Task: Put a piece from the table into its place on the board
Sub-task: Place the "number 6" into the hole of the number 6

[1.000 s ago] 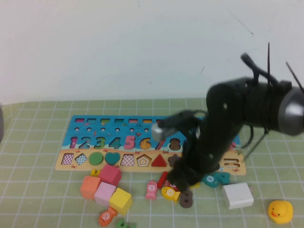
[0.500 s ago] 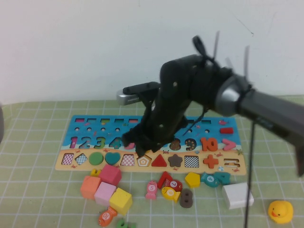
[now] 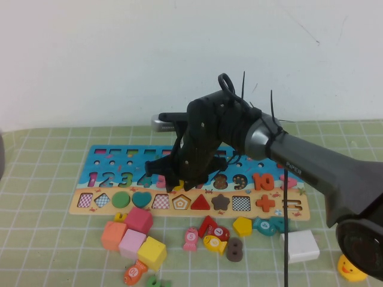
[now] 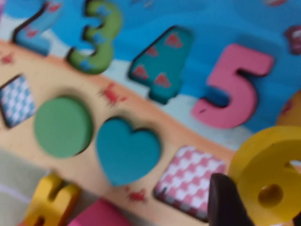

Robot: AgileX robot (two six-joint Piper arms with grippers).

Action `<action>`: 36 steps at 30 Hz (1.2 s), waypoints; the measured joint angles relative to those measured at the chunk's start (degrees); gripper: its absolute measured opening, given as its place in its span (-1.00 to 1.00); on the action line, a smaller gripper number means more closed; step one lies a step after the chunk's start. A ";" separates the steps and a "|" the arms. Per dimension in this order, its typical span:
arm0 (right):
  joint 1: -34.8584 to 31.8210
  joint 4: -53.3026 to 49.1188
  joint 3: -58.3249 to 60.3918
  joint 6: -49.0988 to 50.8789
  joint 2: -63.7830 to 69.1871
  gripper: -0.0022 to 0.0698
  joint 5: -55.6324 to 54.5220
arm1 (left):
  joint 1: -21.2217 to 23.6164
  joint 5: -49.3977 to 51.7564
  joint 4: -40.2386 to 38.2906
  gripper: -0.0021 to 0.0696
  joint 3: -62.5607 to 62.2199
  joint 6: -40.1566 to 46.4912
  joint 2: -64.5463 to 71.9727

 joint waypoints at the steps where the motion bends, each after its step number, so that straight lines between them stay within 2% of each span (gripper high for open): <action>1: 0.00 -0.55 0.00 0.73 0.00 -0.18 -0.13 | 0.00 0.00 0.00 -0.95 0.00 0.00 0.00; 36: -1.45 -1.84 -0.10 3.50 0.81 -0.18 -2.57 | 0.00 0.00 0.00 -0.95 0.00 0.00 0.00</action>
